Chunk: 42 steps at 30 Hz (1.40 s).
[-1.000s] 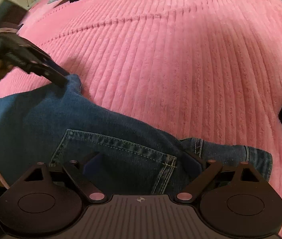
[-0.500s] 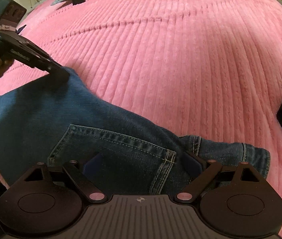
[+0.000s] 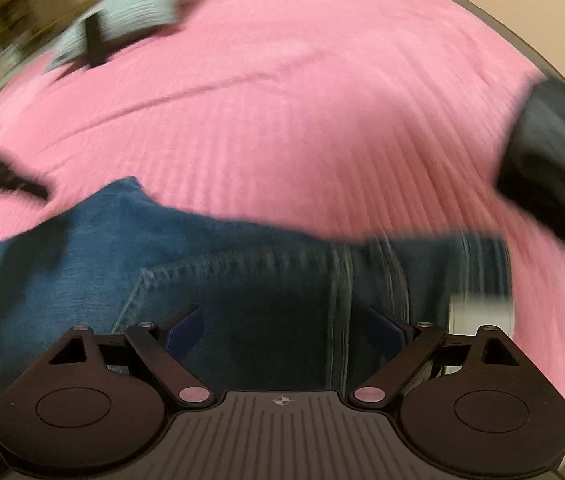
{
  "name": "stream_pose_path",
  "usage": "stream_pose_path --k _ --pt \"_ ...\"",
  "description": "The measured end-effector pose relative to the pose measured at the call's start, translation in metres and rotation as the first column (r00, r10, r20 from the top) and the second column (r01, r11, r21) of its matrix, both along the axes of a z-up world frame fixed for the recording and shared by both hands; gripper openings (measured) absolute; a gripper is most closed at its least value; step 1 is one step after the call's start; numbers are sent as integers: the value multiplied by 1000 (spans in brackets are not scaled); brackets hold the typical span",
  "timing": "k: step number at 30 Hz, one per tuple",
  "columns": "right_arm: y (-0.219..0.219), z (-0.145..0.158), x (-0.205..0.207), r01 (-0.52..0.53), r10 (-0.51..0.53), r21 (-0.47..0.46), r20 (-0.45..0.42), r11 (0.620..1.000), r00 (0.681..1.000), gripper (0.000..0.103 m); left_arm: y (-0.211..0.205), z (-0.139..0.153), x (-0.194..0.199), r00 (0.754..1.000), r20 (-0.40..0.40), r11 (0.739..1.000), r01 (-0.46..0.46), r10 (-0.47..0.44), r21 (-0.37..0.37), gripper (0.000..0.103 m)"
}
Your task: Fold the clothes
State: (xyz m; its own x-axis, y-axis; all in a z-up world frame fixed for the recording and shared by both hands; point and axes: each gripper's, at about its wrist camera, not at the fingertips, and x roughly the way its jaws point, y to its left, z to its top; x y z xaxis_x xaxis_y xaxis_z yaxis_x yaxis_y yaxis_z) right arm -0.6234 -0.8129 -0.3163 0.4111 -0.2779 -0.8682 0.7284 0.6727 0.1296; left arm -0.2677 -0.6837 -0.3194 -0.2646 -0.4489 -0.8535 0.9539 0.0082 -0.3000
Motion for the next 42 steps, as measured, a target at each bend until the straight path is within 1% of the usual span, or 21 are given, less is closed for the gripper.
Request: stream_pose_path --k 1,3,5,6,8,10,12,15,16,18,21,26,28,31,32,35,36,37,39,40,42 --pt "6 -4 -9 82 -82 2 -13 997 997 90 13 1 -1 1000 -2 1000 21 -21 0 8" --pt "20 -10 -25 246 -246 -3 -35 969 969 90 41 -1 -2 998 13 998 62 -62 7 9" --pt "42 -9 -35 357 -357 -1 -12 934 934 90 74 -3 -1 994 40 995 100 -100 11 9" --pt "55 -8 -36 380 -380 -1 5 925 925 90 91 -4 2 992 54 993 113 -114 12 11" --pt "82 -8 -30 384 -383 -5 16 924 923 90 125 -4 11 988 80 991 133 -134 14 15" --pt "107 -13 -21 366 -366 0 14 931 931 90 158 -9 25 986 107 991 128 -131 33 16" --pt "125 -23 -11 334 -334 -14 -6 943 943 90 191 -16 43 986 131 994 100 -107 53 16" --pt "141 -40 -8 289 -292 -73 -32 955 956 90 229 -27 63 980 192 997 38 -50 63 18" --pt "147 -45 -8 268 -274 -116 -39 956 961 90 240 -30 68 980 198 998 12 -23 54 19" --pt "159 -52 -7 210 -229 -239 -54 948 972 101 259 -34 75 980 197 999 -47 41 22 21" --pt "177 -62 -10 145 -170 -391 -28 909 985 101 272 -38 71 971 205 992 -117 125 -48 21" --pt "196 -73 -15 134 -115 -521 68 843 991 101 290 -44 48 936 297 974 -141 189 -175 22" --pt "209 -67 -12 125 -86 -566 95 815 992 101 299 -45 42 922 327 965 -140 209 -222 25" --pt "228 -59 -8 115 -40 -631 133 767 990 101 318 -46 37 895 366 948 -155 254 -277 27" --pt "236 -54 -6 113 -21 -640 150 760 988 101 329 -47 36 886 376 942 -164 271 -293 27" --pt "267 -30 2 103 23 -592 202 799 979 101 370 -46 36 852 400 922 -213 337 -323 28" --pt "281 -20 3 95 52 -578 234 811 971 101 389 -46 38 838 405 916 -248 366 -314 28" --pt "295 -11 5 78 87 -572 256 816 963 101 407 -44 40 824 407 909 -284 394 -305 28" --pt "317 0 13 27 150 -575 258 818 954 101 443 -42 46 796 413 893 -346 442 -289 32" --pt "328 5 18 2 178 -576 256 817 950 101 463 -43 51 777 414 878 -383 474 -287 33" --pt "348 14 29 -52 236 -575 251 816 939 101 500 -46 63 739 402 841 -464 540 -278 39"
